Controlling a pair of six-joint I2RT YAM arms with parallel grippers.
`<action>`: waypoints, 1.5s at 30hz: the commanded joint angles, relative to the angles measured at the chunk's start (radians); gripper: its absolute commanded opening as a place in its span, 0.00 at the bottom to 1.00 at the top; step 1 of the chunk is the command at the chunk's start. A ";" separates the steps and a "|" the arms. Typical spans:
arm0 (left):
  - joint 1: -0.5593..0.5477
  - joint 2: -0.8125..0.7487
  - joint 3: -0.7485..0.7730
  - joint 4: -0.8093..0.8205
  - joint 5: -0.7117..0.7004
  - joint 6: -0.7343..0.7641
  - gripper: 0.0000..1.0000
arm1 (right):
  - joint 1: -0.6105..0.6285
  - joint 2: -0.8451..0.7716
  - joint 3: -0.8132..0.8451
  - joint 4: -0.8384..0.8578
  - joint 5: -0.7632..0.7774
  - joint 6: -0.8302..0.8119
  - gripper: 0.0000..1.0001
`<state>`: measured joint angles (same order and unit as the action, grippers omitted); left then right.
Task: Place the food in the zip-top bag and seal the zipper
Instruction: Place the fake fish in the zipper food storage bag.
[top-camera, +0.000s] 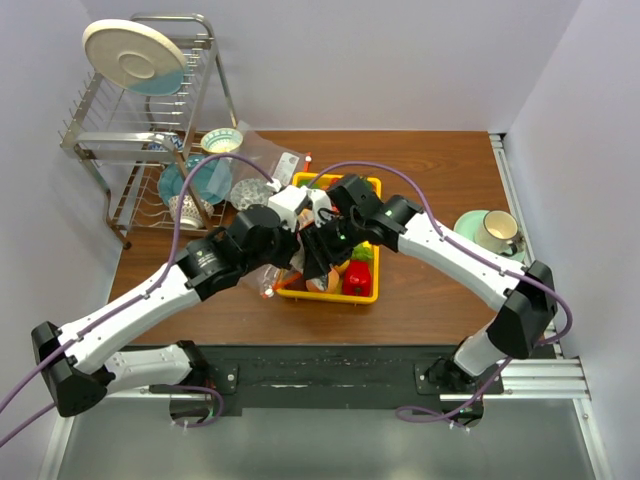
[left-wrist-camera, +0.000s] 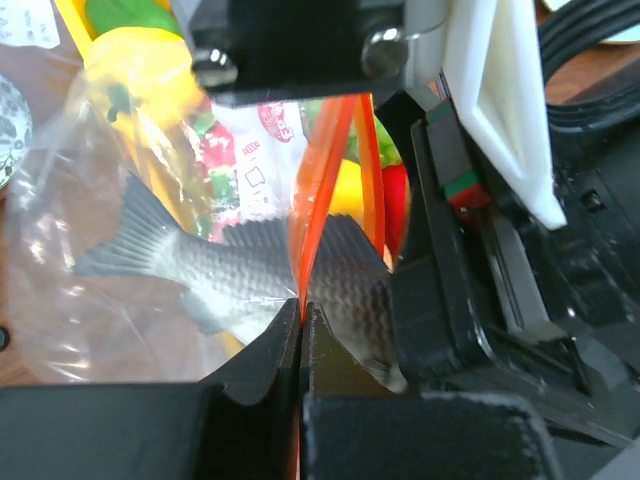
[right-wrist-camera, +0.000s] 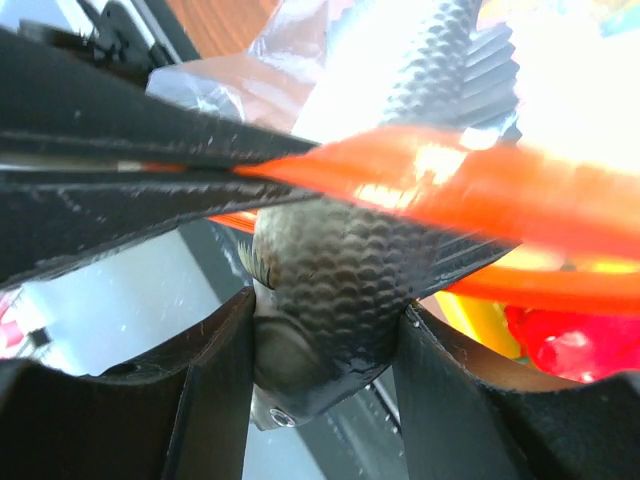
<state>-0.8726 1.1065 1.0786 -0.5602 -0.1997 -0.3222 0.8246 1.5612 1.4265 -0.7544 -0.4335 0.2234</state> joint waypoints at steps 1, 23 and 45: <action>-0.003 -0.019 0.041 0.006 0.074 -0.025 0.00 | 0.004 -0.056 -0.006 0.121 0.058 0.033 0.37; 0.000 0.006 0.049 -0.009 0.033 -0.071 0.00 | -0.005 -0.154 0.003 0.064 0.249 0.131 0.76; -0.002 0.018 -0.011 0.034 0.000 -0.074 0.00 | -0.007 -0.573 -0.880 0.798 0.133 0.658 0.93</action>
<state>-0.8726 1.1347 1.0420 -0.5556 -0.1795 -0.3836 0.8215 1.0168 0.6376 -0.3248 -0.2497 0.6811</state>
